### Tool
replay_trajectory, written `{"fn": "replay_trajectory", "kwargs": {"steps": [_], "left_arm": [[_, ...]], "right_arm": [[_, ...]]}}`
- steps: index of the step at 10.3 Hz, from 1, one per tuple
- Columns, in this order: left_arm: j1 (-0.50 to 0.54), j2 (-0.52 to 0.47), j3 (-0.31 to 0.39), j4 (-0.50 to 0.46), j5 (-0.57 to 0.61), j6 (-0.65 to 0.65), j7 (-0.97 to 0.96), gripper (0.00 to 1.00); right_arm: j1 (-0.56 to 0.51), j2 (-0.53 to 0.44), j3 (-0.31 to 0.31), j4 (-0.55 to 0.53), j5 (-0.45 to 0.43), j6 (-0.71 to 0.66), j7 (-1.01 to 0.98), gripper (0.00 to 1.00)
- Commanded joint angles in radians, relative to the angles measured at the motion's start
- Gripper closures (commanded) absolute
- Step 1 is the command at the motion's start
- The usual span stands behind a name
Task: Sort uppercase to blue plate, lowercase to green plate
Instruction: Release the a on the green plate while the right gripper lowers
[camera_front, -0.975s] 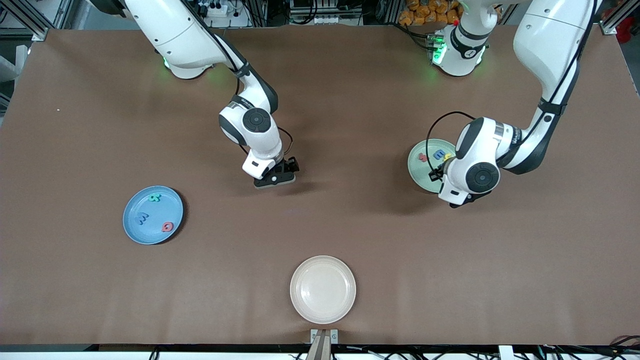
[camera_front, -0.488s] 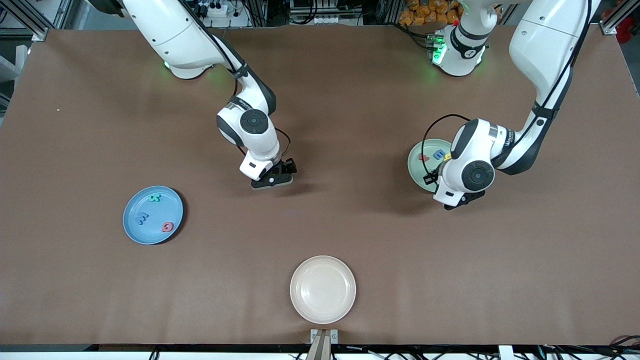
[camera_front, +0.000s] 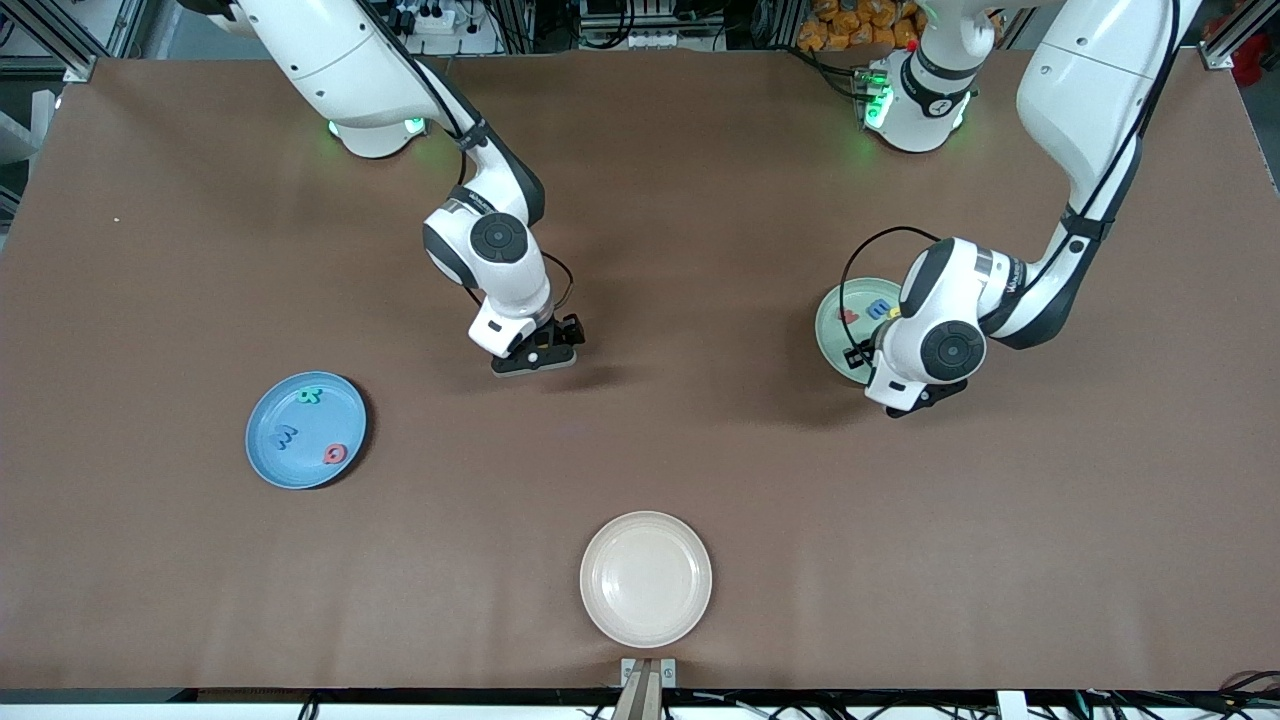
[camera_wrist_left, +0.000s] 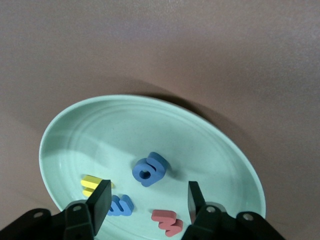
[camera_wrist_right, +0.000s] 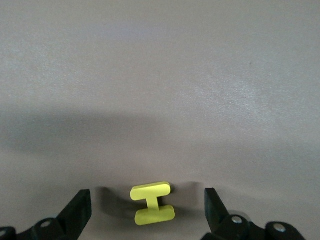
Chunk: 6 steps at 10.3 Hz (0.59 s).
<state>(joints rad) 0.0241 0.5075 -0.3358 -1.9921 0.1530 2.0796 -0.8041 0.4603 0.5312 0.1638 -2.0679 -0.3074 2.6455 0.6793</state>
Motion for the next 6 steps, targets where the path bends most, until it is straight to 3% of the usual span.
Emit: {"fn": "replay_trajectory", "kwargs": {"steps": [1, 2, 6], "left_arm": [[0.013, -0.035, -0.008, -0.011, 0.022, 0.007, 0.051, 0.17], [0.037, -0.058, -0.008, -0.01, 0.022, 0.005, 0.124, 0.0], [0.111, -0.13, 0.0, 0.045, 0.003, -0.003, 0.369, 0.0]], "right_arm": [[-0.011, -0.028, 0.008, -0.034, -0.007, -0.002, -0.004, 0.0], [-0.011, -0.027, 0.008, -0.034, -0.007, -0.002, -0.003, 0.0], [-0.009, -0.02, 0.008, -0.034, -0.005, -0.002, -0.001, 0.0]]}}
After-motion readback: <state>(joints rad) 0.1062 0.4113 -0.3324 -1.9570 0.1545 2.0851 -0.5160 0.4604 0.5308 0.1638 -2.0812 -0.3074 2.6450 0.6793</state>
